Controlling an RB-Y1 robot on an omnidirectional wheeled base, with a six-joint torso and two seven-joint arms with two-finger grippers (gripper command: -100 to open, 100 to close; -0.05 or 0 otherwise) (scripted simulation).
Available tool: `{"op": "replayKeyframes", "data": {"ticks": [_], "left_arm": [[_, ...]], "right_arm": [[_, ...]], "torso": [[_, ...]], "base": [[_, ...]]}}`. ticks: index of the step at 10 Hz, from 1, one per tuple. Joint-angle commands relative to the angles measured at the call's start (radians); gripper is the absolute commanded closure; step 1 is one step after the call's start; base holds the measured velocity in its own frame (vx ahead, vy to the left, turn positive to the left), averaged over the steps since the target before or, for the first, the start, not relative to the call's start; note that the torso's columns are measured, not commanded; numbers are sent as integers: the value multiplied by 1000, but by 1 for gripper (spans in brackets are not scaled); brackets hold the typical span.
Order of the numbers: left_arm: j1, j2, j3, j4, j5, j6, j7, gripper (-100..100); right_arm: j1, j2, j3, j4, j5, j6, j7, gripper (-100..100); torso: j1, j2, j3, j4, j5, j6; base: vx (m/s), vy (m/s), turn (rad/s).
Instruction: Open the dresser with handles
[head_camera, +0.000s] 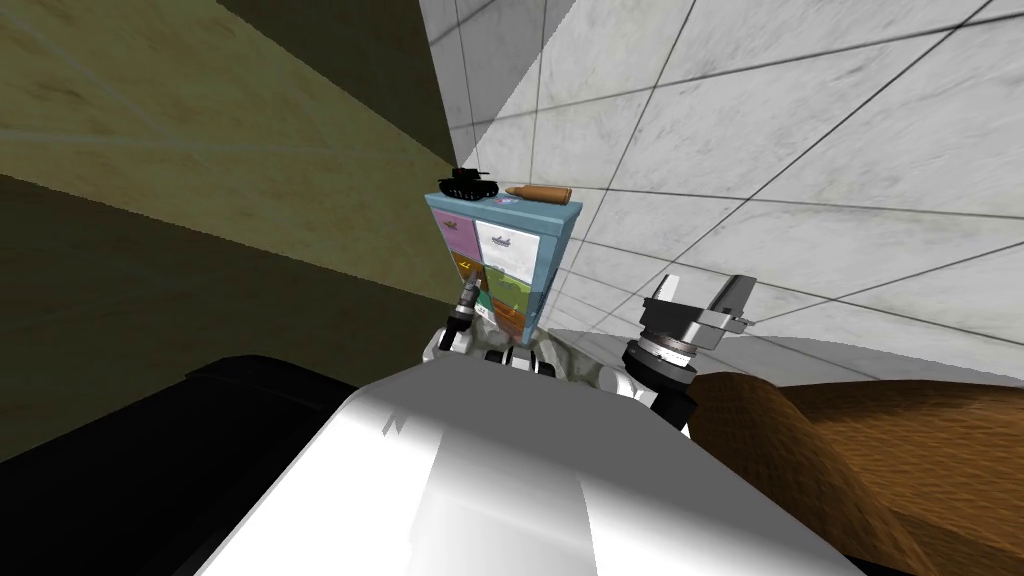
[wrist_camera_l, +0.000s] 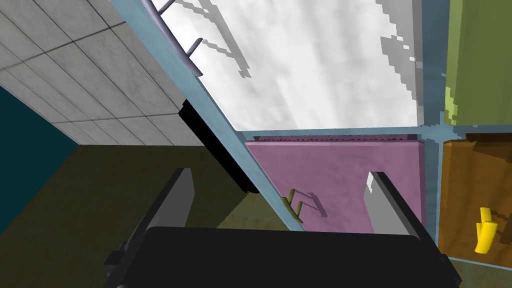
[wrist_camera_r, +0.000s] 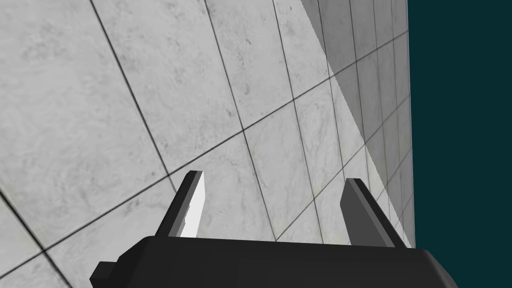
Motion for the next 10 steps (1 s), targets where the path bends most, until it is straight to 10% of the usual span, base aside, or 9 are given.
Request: {"op": "replayKeyframes", "data": {"ticks": [1, 10], "left_arm": [[-17, -9, -16, 49, -8, 8, -6, -100], [-69, -10, -65, 243, -31, 14, -21, -100]], "right_arm": [[0, 0, 0, 0, 0, 0, 0, 0], [0, 0, 0, 0, 0, 0, 0, 0]], "torso": [[0, 0, 0, 0, 0, 0], [0, 0, 0, 0, 0, 0]], "base": [[19, -12, -52], [16, -10, -59]]}}
